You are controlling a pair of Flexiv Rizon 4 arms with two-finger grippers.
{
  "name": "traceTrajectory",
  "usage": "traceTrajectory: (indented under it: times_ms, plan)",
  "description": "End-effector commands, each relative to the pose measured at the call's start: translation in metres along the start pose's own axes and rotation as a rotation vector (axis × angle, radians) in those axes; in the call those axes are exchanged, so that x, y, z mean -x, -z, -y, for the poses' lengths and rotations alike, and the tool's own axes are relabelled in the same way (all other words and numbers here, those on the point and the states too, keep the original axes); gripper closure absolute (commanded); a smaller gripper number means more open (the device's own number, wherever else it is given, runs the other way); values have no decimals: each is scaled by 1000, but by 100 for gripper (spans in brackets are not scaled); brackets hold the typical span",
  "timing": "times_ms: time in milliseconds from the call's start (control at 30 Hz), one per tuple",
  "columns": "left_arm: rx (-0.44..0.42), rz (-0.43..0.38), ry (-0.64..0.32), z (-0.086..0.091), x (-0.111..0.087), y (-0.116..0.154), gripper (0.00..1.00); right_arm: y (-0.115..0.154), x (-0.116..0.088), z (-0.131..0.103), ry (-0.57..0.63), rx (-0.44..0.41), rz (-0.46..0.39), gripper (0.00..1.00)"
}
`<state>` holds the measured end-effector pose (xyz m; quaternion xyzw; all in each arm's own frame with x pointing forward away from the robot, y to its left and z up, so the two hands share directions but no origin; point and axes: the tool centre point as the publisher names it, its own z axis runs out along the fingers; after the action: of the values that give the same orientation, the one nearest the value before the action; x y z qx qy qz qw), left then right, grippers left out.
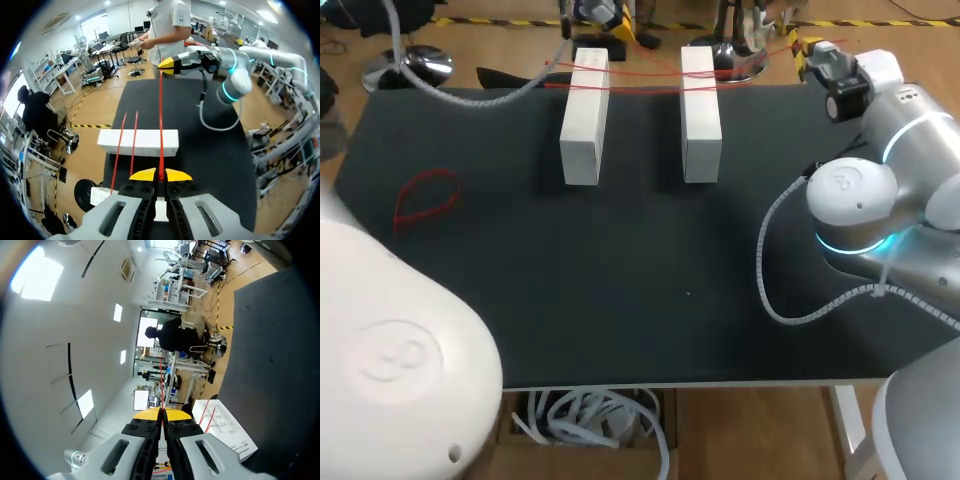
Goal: Grab the tape and strap the tape.
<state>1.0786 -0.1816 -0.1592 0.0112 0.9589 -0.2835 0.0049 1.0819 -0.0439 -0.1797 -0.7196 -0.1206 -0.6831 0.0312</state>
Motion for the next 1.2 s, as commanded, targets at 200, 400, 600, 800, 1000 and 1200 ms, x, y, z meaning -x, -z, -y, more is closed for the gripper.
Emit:
traceTrajectory:
  times_ms: [200,400,600,800,1000,1200]
  plan:
    - [237,-52,-1,21,6,-1,100,0,-2,-1,1,-1,8,100]
    - [278,-28,-3,28,3,2,100,0,-2,-1,1,-1,8,100]
    - [306,-30,-21,34,1,0,100,0,-2,-1,1,-1,8,100]
    - [289,-61,-60,45,-4,-7,100,0,-2,-1,1,-1,8,100]
    - [275,-91,-124,58,-5,-15,100,0,-2,-1,1,-1,8,100]
    - [275,-91,-124,58,-5,-15,100,0,-2,-1,1,-1,8,100]
